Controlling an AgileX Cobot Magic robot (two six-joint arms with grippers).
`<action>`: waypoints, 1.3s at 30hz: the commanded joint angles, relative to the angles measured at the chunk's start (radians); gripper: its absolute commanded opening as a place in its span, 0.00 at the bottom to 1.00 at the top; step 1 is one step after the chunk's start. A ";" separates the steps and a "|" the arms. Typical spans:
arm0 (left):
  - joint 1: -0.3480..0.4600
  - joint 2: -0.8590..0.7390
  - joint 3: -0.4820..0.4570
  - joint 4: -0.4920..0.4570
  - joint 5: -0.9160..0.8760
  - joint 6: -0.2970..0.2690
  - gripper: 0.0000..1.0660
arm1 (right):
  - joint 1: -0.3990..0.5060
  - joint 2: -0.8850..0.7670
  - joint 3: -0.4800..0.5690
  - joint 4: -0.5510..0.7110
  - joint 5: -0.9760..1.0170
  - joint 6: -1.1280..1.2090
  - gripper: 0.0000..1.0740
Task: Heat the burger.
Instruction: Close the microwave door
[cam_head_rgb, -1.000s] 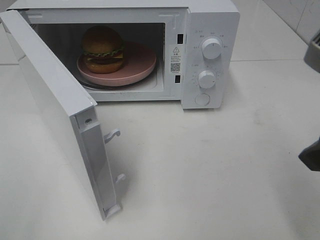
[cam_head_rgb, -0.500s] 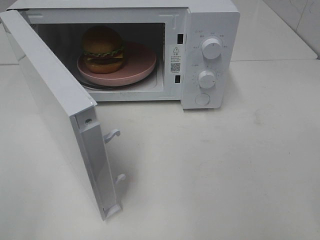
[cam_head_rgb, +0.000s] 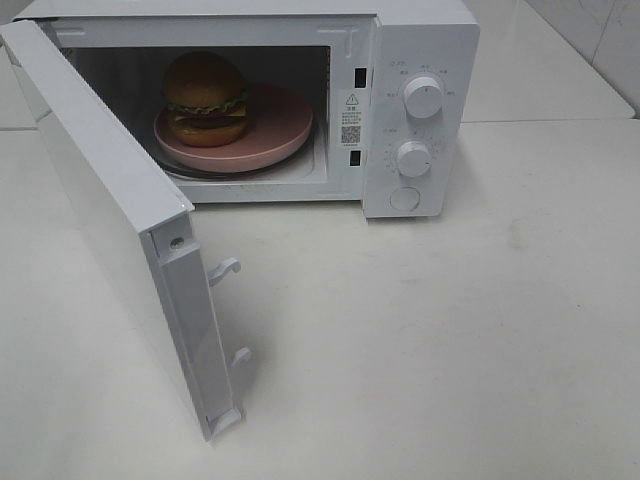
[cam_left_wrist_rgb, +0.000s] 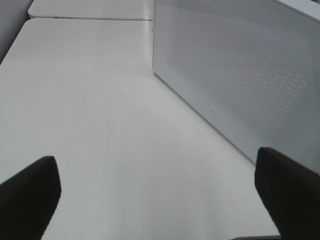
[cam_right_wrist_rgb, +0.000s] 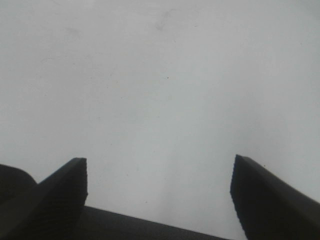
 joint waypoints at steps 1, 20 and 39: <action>-0.003 -0.015 0.004 -0.006 -0.014 0.002 0.92 | -0.051 -0.082 0.071 0.001 -0.058 0.011 0.71; -0.003 -0.015 0.004 -0.006 -0.014 0.002 0.92 | -0.180 -0.444 0.153 0.057 -0.087 0.005 0.71; -0.003 -0.012 0.004 -0.007 -0.014 0.003 0.92 | -0.189 -0.469 0.153 0.064 -0.087 0.000 0.70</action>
